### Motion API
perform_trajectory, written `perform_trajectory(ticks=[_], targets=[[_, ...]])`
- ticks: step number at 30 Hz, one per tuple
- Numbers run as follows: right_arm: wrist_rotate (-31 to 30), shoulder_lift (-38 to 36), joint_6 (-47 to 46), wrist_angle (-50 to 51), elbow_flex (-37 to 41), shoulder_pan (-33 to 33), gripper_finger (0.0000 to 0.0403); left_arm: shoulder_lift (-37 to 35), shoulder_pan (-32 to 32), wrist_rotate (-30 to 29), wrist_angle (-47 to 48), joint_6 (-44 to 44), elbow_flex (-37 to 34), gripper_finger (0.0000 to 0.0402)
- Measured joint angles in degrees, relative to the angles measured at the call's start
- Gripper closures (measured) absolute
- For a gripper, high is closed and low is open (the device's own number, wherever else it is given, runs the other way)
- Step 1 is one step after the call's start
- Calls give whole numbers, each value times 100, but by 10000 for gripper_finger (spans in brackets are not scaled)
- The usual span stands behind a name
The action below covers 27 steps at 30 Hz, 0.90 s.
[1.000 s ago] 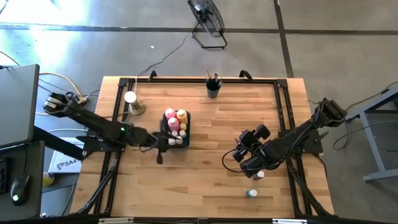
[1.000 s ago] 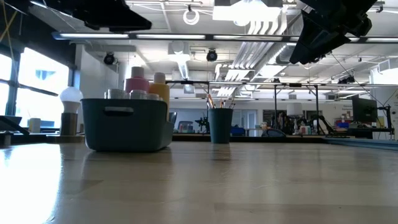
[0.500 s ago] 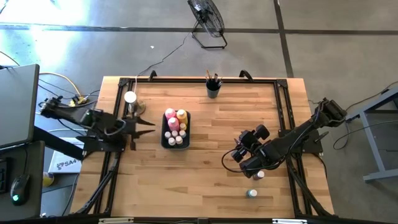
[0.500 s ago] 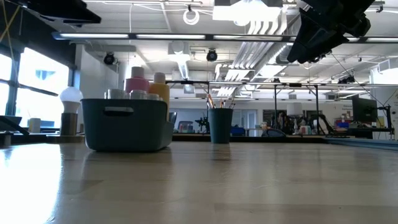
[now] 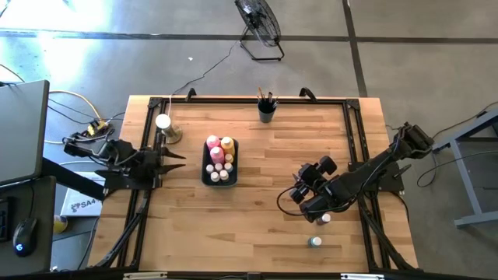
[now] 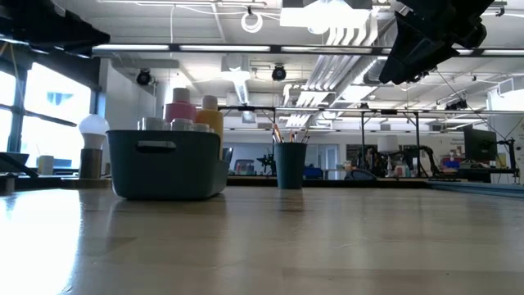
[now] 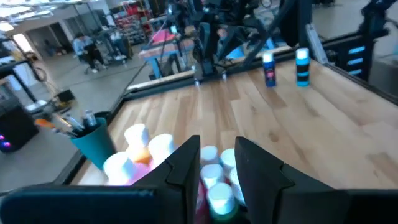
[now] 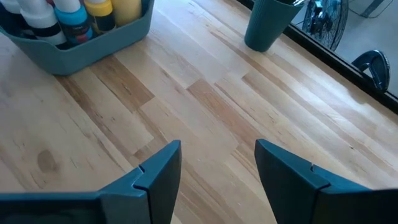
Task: Pick & Place Paint Supplies
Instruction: Put the blue paint bottle into the green bin
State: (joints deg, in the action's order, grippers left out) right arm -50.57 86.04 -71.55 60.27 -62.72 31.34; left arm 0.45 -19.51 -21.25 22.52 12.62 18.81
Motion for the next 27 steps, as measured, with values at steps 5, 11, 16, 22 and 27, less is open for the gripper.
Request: perform_trajectory(ticks=[5, 11, 16, 22, 27], targets=[[397, 0, 93, -63, 0, -1, 204, 169, 0, -1, -442, -72, 20, 304], [2764, 0, 123, -9, 0, -33, 204, 156, -2, -202, -476, -65, 9, 304], [4436, 0, -248, 171, 0, -33, 204, 160, -2, -234, -457, -77, 4, 304], [5091, 0, -849, 535, 0, -38, 204, 162, 0, -236, -444, -59, 4, 304], [5885, 0, -987, 629, 0, -38, 204, 164, 0, -243, -437, -83, 4, 304]])
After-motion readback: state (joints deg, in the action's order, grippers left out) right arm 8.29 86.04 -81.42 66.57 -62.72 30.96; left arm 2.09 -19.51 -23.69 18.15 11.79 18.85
